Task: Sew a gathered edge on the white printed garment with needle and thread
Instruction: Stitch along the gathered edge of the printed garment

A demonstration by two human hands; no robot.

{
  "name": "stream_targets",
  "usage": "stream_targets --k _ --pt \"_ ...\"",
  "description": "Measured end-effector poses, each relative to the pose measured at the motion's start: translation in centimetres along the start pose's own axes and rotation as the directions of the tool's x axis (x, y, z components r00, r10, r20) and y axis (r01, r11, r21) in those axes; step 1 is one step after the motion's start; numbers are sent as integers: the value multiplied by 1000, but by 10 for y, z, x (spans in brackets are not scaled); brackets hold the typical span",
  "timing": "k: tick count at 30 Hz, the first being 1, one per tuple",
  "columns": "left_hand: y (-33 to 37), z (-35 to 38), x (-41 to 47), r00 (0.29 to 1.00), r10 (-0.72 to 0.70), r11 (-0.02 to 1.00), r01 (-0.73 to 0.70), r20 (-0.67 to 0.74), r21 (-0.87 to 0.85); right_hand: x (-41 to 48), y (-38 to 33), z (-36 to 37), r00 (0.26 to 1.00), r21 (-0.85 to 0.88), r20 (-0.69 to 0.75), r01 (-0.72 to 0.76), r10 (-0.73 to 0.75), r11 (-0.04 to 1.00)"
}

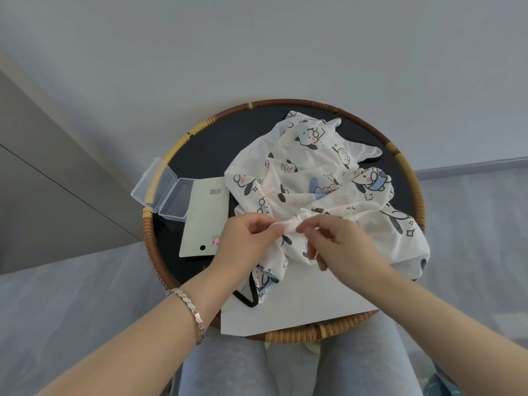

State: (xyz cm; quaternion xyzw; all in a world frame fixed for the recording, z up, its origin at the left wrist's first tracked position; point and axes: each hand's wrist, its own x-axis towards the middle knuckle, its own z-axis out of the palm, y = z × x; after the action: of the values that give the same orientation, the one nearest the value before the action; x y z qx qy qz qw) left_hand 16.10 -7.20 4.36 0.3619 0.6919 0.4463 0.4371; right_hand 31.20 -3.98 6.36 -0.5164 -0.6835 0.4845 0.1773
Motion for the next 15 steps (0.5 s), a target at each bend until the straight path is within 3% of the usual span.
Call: stream_targets --k 6,15 --pt "0 -1 -2 999 46 999 -46 -3 -23 -6 -1 4 997 -115 76 -25 34 993" --pt "0 -1 -3 997 79 997 -79 -12 10 -3 0 5 994 -118 79 -62 72 991"
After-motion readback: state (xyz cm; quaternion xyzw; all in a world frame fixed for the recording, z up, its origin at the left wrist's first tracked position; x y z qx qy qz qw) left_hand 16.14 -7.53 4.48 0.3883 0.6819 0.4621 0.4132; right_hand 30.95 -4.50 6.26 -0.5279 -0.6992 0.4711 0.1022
